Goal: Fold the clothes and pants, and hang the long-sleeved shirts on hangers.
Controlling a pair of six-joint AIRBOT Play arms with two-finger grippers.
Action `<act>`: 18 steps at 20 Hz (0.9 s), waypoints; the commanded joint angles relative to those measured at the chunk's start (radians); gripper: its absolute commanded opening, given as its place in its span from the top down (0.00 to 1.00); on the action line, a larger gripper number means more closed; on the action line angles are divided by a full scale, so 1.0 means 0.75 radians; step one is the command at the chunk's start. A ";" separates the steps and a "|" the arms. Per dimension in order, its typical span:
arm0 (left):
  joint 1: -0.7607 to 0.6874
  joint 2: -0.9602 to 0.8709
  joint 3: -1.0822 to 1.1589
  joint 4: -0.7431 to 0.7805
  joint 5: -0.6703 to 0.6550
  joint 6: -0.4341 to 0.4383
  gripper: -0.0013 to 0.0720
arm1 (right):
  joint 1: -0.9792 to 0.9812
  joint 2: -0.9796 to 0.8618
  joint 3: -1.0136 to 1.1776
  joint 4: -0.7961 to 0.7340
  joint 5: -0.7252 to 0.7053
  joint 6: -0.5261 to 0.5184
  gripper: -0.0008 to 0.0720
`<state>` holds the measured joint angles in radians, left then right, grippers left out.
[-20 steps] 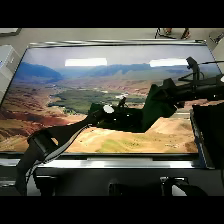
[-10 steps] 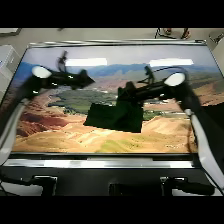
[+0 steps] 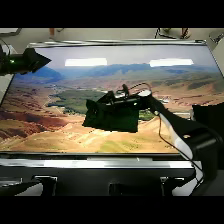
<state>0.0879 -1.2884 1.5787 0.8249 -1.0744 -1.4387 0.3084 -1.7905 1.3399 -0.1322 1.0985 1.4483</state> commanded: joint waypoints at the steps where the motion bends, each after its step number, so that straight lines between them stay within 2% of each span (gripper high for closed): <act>1: 0.014 0.031 0.000 0.103 -0.058 0.004 0.95 | -0.288 0.124 0.001 -0.232 0.210 0.012 0.07; 4: 0.015 0.031 0.000 0.103 -0.059 0.003 0.95 | -0.558 0.263 -0.005 -0.925 0.393 0.224 0.04; 5: 0.015 0.031 0.000 0.103 -0.059 0.003 0.95 | -0.603 0.282 -0.025 -1.119 0.438 0.293 0.05; 6: 0.014 0.031 0.000 0.103 -0.059 0.003 0.95 | -0.634 0.286 -0.071 -1.216 0.460 0.321 0.07; 8: 0.012 0.031 0.000 0.103 -0.059 0.002 0.95 | -0.627 0.283 -0.210 -1.166 0.368 0.293 0.08; 11: 0.006 0.031 0.000 0.102 -0.059 -0.004 0.95 | -0.542 0.233 -0.385 -0.828 0.131 0.074 0.13; 15: -0.003 0.031 0.000 0.101 -0.059 -0.027 0.95 | -0.441 0.097 -0.400 -0.542 0.106 -0.071 0.14; 18: -0.003 0.031 0.000 0.098 -0.060 -0.028 0.95 | -0.395 0.063 -0.400 -0.480 0.057 -0.087 0.28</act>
<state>0.0872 -1.2663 1.5791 0.9001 -1.1194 -1.4563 -0.0208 -1.7111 1.0512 -0.5777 1.1950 1.4273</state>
